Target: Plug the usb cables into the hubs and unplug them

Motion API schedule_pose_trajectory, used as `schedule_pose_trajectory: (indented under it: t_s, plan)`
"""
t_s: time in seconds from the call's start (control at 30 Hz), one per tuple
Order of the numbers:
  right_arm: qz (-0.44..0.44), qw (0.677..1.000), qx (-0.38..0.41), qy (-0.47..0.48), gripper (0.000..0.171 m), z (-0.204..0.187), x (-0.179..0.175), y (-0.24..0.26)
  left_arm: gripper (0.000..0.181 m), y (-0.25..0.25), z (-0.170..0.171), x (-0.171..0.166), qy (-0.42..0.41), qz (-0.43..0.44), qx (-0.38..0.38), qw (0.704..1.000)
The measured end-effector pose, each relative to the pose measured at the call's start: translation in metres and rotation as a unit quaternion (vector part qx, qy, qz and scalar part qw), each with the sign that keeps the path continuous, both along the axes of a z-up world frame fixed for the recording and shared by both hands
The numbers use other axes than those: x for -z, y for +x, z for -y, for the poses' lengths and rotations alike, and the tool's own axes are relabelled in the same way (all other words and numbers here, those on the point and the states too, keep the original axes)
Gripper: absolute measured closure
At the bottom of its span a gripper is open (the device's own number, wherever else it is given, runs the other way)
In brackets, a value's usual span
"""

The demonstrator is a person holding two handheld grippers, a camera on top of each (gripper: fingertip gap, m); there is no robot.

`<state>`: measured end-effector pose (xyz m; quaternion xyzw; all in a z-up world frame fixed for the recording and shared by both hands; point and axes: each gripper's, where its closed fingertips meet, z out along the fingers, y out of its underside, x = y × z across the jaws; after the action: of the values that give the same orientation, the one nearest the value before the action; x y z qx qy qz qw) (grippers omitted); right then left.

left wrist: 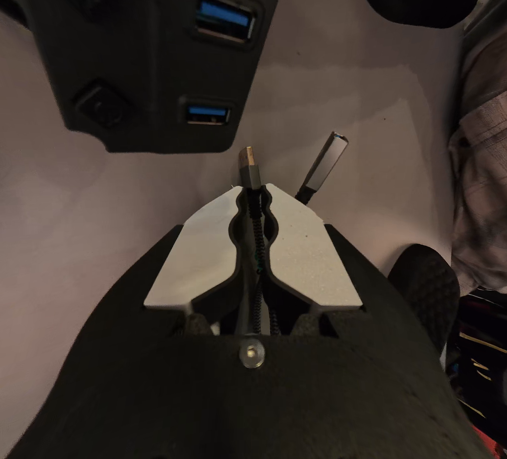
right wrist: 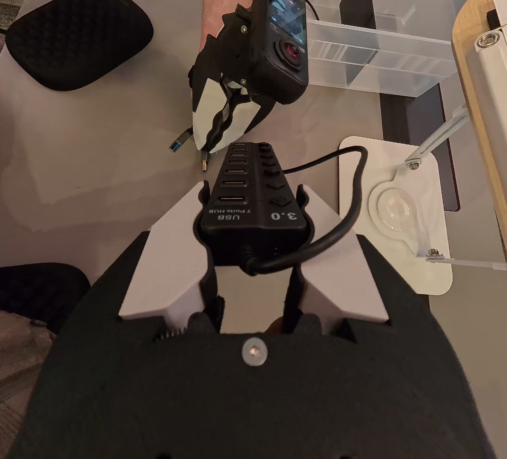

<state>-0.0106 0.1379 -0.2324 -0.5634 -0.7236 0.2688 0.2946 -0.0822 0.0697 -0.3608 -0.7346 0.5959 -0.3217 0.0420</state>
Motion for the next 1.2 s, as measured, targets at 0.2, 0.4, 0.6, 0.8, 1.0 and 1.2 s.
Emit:
schedule_pose_trajectory:
  t_s: [0.2, 0.4, 0.6, 0.8, 1.0, 1.2]
  plan:
    - [-0.006, 1.0, 0.003, 0.001, 0.109, 0.0, -0.003, 0.003, 0.173, 0.009, 0.051, -0.012, -0.099, 0.024, 0.071, 0.992]
    - [-0.005, 1.0, 0.002, 0.001, 0.109, 0.001, -0.003, 0.003, 0.165, 0.021, 0.057, 0.002, -0.052, 0.005, 0.089, 0.995]
    - [-0.008, 1.0, 0.0, 0.002, 0.109, 0.002, -0.005, 0.004, 0.155, 0.02, 0.025, 0.003, 0.015, -0.008, 0.055, 0.998]
    - [-0.014, 1.0, 0.002, 0.002, 0.109, 0.001, -0.007, 0.006, 0.138, 0.009, -0.008, 0.004, 0.092, -0.021, -0.003, 0.995]
    - [-0.013, 1.0, 0.001, 0.003, 0.109, 0.002, -0.007, 0.006, 0.141, -0.003, -0.032, 0.01, 0.197, -0.058, -0.035, 0.978]
    - [-0.015, 1.0, 0.003, 0.005, 0.11, 0.002, -0.008, 0.007, 0.157, -0.005, -0.033, 0.008, 0.195, -0.02, -0.084, 0.977]
